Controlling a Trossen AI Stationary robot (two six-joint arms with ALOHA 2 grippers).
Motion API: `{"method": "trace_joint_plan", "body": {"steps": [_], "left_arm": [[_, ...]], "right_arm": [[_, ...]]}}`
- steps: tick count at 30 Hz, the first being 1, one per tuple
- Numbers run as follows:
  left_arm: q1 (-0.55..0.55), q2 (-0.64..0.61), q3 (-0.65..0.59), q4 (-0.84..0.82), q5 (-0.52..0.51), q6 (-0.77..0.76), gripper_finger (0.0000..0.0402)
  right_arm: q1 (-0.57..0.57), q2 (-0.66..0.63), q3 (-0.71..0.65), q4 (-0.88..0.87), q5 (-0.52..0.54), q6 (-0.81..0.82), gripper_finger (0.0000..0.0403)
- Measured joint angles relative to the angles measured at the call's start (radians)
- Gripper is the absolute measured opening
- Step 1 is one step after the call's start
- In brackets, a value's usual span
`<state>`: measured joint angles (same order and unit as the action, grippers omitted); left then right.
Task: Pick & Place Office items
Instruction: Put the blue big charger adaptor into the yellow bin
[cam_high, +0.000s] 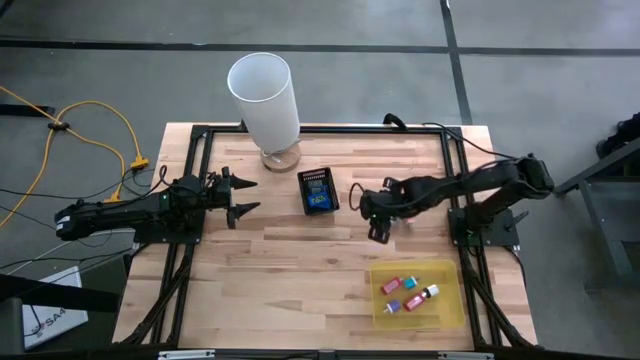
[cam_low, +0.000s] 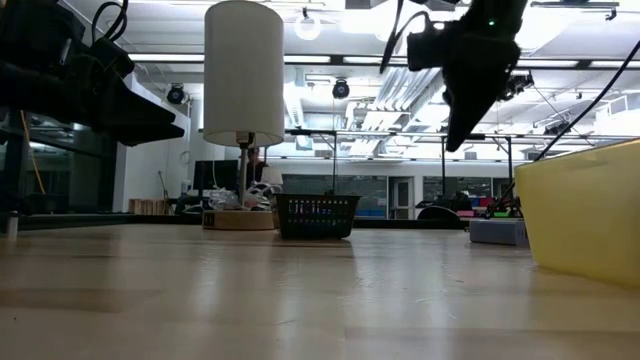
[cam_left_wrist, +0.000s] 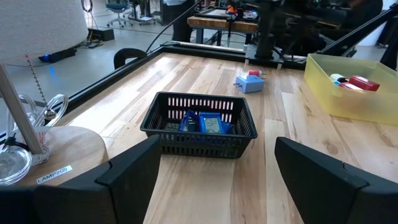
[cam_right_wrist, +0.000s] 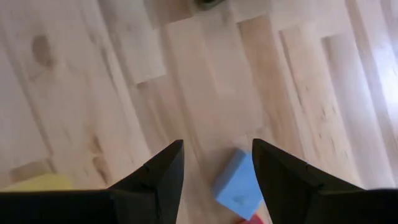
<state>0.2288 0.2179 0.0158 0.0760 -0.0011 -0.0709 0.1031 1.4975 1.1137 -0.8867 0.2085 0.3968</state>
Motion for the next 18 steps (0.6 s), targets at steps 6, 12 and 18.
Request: {"method": "trace_joint_plan", "body": {"steps": [6,12,18], "left_arm": [[0.000,0.000,0.000,0.000,0.000,0.000,0.0308],[0.000,0.000,0.000,0.000,0.000,0.000,0.0308],[0.000,0.000,0.000,0.000,0.000,0.000,0.0308]], "right_arm": [[-0.061,0.000,0.000,0.000,-0.002,0.054,0.0176],[-0.109,0.000,0.000,0.000,-0.001,0.102,0.0176],[-0.152,0.000,0.000,0.000,-0.001,0.147,0.0176]]}}
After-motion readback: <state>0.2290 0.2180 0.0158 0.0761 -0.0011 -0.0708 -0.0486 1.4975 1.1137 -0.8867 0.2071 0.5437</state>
